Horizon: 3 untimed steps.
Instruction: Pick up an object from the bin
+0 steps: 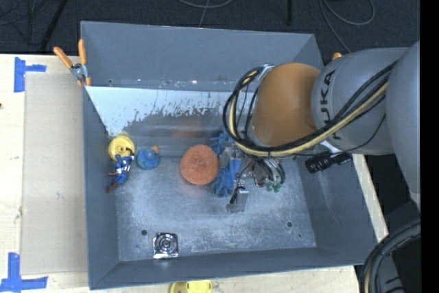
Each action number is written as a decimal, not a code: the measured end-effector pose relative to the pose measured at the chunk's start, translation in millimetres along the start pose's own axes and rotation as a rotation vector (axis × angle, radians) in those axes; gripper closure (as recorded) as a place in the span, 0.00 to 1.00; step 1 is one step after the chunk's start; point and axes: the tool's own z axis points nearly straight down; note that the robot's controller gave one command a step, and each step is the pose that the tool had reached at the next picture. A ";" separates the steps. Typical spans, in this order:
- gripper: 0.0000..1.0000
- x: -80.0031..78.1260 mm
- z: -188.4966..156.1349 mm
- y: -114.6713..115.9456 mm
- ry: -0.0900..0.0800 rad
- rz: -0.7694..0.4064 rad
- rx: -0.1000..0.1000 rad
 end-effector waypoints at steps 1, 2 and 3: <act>0.00 -37.4 25.5 10.2 -0.005 -0.086 0.000; 1.00 -48.7 46.8 -4.9 -0.001 0.043 -0.001; 1.00 -48.7 46.7 -4.9 -0.001 0.043 -0.001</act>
Offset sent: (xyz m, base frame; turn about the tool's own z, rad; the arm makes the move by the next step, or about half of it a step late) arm 0.0485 -0.0068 -0.0461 0.0429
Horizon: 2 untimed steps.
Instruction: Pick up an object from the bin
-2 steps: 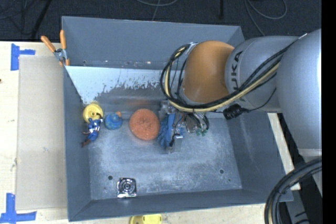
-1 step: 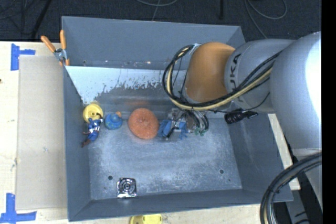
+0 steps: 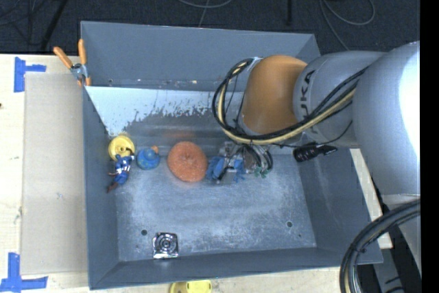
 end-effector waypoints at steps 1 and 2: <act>1.00 0.0 0.0 0.0 0.000 0.000 0.000; 1.00 0.0 0.0 0.0 0.000 0.000 0.000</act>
Offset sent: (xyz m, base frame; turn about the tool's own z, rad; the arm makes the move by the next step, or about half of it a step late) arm 0.0000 0.0000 0.0000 0.0000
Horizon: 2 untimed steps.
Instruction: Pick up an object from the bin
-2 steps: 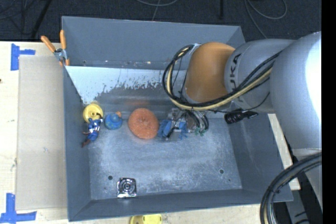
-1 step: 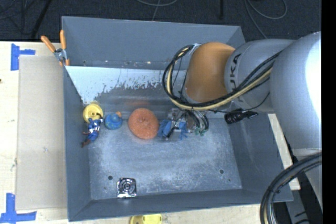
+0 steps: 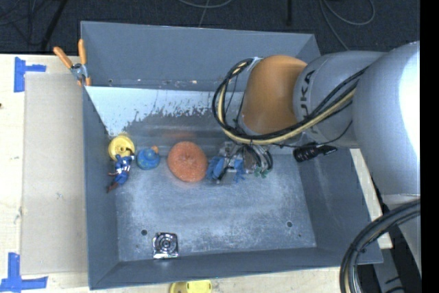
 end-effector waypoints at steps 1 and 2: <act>1.00 0.0 0.0 0.0 0.000 0.000 0.000; 1.00 0.0 0.0 0.0 0.000 0.000 0.000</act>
Offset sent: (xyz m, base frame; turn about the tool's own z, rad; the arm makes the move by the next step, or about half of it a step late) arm 0.0000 0.0000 0.0000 0.0000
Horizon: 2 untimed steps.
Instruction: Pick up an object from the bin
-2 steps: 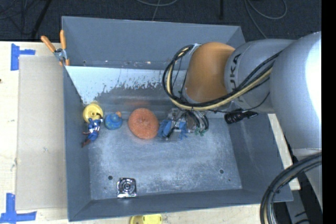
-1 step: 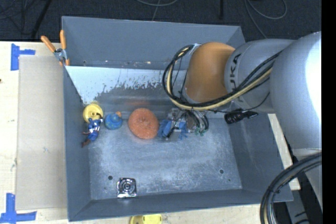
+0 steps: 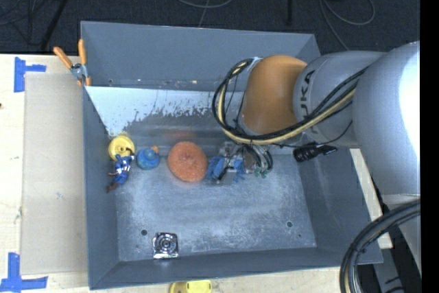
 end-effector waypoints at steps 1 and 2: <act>1.00 0.0 0.0 0.0 0.000 0.000 0.000; 1.00 0.0 0.0 0.0 0.000 0.000 0.000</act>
Offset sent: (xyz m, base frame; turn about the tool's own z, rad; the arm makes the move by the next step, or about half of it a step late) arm 0.0000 0.0000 0.0000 0.0000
